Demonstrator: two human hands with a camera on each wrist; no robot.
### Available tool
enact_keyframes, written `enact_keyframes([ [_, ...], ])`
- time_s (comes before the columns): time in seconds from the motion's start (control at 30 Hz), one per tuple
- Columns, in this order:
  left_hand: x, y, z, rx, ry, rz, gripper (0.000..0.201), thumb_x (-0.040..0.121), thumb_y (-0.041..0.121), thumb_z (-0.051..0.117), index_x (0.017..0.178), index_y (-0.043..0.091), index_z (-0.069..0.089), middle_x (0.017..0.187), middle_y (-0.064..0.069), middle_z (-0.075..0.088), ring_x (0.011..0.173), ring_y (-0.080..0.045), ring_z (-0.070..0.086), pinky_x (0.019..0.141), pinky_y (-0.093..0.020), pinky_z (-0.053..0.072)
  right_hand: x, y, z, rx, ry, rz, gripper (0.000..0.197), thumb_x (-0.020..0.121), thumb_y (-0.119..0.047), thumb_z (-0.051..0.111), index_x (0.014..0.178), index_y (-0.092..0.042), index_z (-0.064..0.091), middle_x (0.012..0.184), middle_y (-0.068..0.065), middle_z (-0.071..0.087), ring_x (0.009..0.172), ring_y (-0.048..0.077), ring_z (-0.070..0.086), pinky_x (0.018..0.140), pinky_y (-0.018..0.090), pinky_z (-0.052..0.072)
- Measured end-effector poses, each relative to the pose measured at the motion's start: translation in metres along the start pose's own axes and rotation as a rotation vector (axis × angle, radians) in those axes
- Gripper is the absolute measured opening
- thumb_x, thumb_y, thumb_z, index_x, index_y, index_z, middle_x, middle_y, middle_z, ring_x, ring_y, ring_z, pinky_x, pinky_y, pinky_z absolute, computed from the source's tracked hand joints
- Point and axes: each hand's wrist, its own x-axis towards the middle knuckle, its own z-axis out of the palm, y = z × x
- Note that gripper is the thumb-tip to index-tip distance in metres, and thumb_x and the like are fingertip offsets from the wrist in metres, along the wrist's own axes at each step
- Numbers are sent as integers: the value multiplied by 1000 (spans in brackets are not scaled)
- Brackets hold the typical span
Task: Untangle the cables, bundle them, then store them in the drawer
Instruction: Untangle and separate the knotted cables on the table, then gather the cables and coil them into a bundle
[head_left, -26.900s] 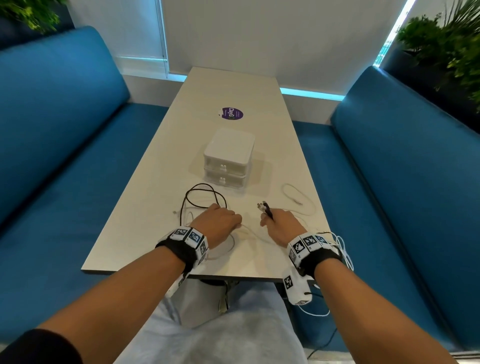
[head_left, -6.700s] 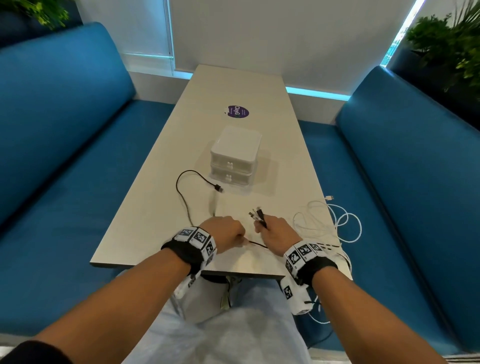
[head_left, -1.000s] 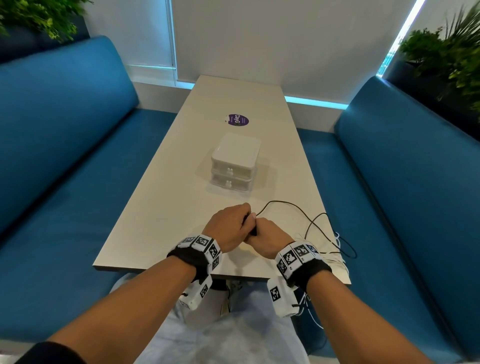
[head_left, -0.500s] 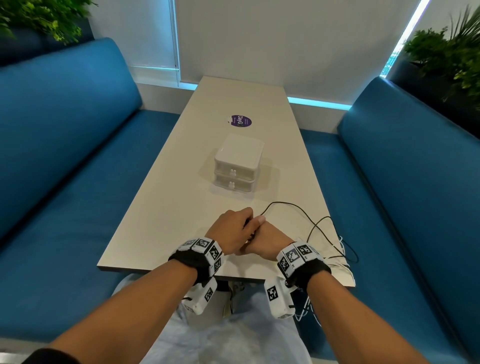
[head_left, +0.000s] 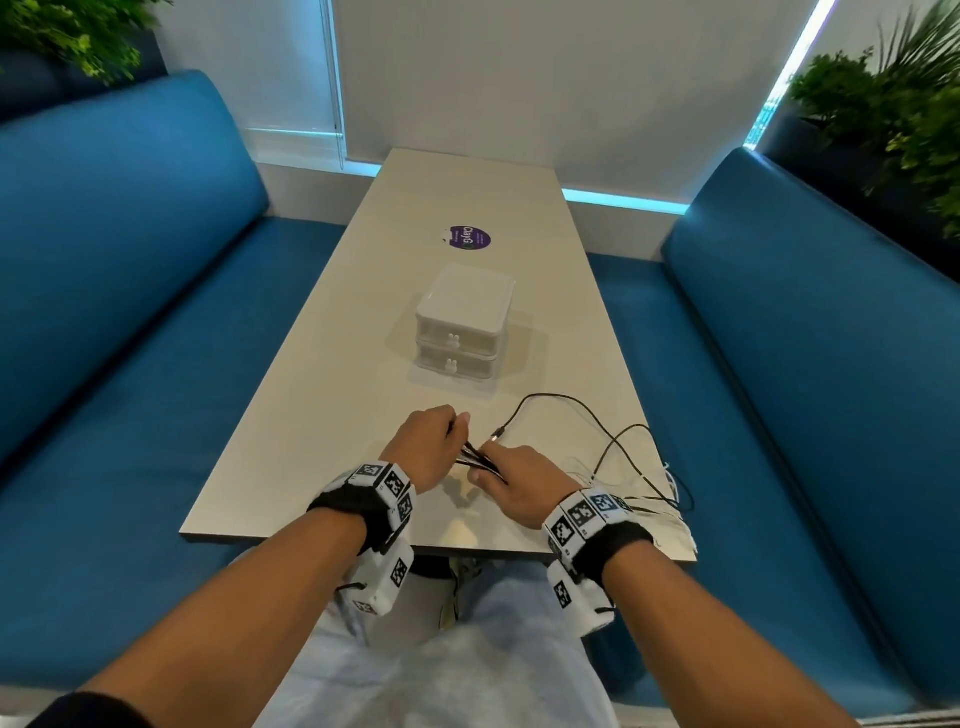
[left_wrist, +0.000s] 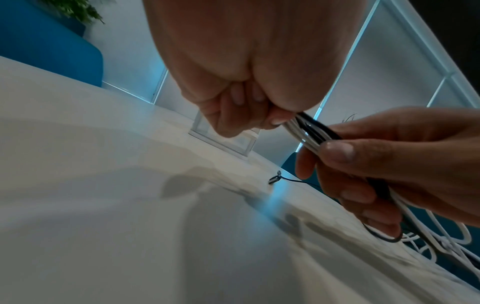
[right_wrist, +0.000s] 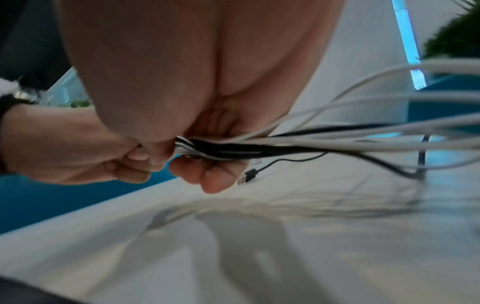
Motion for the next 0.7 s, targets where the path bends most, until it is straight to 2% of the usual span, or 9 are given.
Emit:
enact_keyframes([
  [0.1, 0, -3, 2, 14, -30, -22, 41, 105, 36, 35, 76, 9, 49, 72, -9, 61, 68, -29, 56, 64, -37, 43, 0, 2, 2, -116, -32, -4, 32, 105, -39, 36, 110, -11, 48, 95, 16, 64, 83, 35, 60, 76, 45, 49],
  [0.23, -3, -5, 3, 52, -63, -18, 36, 106, 37, 29, 84, 14, 47, 74, -5, 59, 71, -29, 57, 65, -37, 41, 6, -5, 3, -132, -61, 54, 32, 106, -37, 33, 113, -11, 50, 100, 17, 64, 88, 36, 60, 81, 48, 50],
  [0.3, -7, -5, -2, 60, -39, 15, 41, 104, 47, 31, 81, 17, 47, 69, -3, 59, 68, -28, 57, 65, -39, 44, 9, -8, 2, -82, -66, 66, 30, 105, -35, 34, 113, -12, 52, 102, 16, 64, 90, 35, 61, 83, 47, 50],
  [0.37, -10, -2, -6, 70, -10, 46, 45, 98, 59, 39, 76, 21, 48, 65, 2, 61, 63, -22, 57, 63, -37, 47, 11, -11, 0, -36, -81, 75, 27, 104, -30, 34, 112, -13, 54, 107, 13, 65, 94, 33, 62, 86, 44, 50],
  [0.43, -9, 1, -9, 124, -9, 64, 40, 98, 53, 43, 74, 21, 48, 65, 2, 61, 64, -22, 58, 61, -35, 47, 12, -14, -2, -5, -79, 71, 28, 104, -29, 34, 114, -13, 55, 107, 11, 65, 93, 31, 61, 86, 42, 49],
  [0.5, -5, 2, -14, 203, -17, 74, 36, 102, 43, 40, 74, 20, 45, 66, -1, 59, 62, -25, 56, 57, -35, 42, 9, -16, -4, -17, -50, 48, 30, 105, -34, 35, 113, -12, 54, 98, 11, 64, 86, 30, 60, 80, 42, 48],
  [0.6, -1, -2, -24, 243, -5, 41, 36, 103, 38, 38, 74, 18, 42, 67, -4, 57, 59, -25, 52, 55, -34, 38, 2, -13, -6, -205, -27, 3, 34, 106, -40, 29, 110, -12, 47, 83, 6, 61, 73, 30, 55, 74, 39, 40],
  [0.63, 0, -3, -26, 242, -1, 22, 36, 103, 38, 37, 75, 17, 44, 69, -4, 57, 61, -25, 53, 57, -35, 40, 1, -10, -7, -285, -25, 6, 36, 107, -42, 26, 110, -13, 47, 84, 7, 62, 73, 32, 56, 75, 39, 38],
  [0.7, 0, -4, -26, 231, -5, -3, 37, 104, 38, 36, 78, 14, 47, 71, -5, 58, 65, -27, 55, 60, -36, 42, 0, -5, -8, -312, -38, 40, 38, 106, -44, 24, 111, -14, 47, 89, 11, 64, 79, 35, 59, 74, 41, 43],
])
